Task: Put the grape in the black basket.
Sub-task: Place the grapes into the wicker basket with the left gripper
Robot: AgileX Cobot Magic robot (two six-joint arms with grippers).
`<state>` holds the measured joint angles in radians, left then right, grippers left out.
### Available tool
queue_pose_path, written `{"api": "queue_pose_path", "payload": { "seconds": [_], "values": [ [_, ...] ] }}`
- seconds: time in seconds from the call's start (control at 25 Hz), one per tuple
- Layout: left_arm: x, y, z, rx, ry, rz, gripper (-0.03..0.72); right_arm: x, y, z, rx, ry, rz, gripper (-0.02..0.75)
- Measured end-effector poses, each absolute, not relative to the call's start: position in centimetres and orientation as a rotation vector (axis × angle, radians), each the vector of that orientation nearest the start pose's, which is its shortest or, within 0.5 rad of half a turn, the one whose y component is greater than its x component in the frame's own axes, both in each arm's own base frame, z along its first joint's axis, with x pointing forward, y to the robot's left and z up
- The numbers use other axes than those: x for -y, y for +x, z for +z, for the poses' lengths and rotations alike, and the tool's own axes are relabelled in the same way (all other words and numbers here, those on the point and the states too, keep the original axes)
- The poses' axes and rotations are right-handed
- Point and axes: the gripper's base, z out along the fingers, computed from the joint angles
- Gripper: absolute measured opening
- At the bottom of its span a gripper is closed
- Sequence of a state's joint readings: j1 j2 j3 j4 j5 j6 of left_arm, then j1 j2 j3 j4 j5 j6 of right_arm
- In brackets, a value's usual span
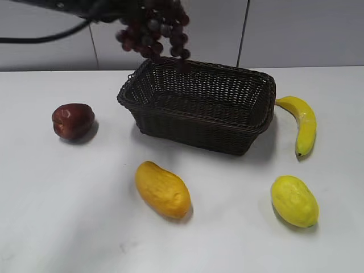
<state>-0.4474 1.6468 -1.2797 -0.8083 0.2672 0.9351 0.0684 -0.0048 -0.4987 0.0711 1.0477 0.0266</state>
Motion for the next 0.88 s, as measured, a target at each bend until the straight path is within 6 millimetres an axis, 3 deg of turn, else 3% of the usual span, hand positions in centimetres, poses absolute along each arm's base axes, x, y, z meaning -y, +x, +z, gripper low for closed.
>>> {"api": "queue_pose_path", "payload": {
  "seconds": [0.12, 0.28, 0.36, 0.44, 0.52, 0.56, 0.68, 0.88],
  "values": [
    [20.6, 35.0, 28.2, -1.936, 0.752, -0.337, 0.066, -0.5, -0.5, 27.8, -2.028, -0.045, 0.145, 0.590],
    [22.3, 35.9, 23.8, -2.013, 0.802, -0.320, 0.077, -0.5, -0.5, 27.8, -2.028, -0.045, 0.145, 0.590],
    [22.6, 36.0, 22.2, -2.059, 0.831, -0.333, 0.162, -0.5, -0.5, 27.8, -2.028, -0.045, 0.145, 0.590],
    [22.7, 36.0, 21.6, -2.081, 0.837, -0.342, 0.345, -0.5, -0.5, 27.8, -2.028, -0.045, 0.145, 0.590],
    [22.7, 36.1, 21.6, -2.084, 0.820, -0.349, 0.529, -0.5, -0.5, 27.8, -2.028, -0.045, 0.145, 0.590],
    [22.7, 36.1, 21.8, -2.081, 0.806, -0.352, 0.585, -0.5, -0.5, 27.8, -2.028, -0.045, 0.145, 0.590],
    [22.7, 36.0, 23.1, -2.057, 0.798, -0.374, 0.600, -0.5, -0.5, 27.8, -2.028, -0.045, 0.145, 0.590],
    [20.7, 36.3, 29.1, -1.996, 0.731, -0.467, 0.566, -0.5, -0.5, 27.8, -2.029, -0.045, 0.145, 0.590]
  ]
}}
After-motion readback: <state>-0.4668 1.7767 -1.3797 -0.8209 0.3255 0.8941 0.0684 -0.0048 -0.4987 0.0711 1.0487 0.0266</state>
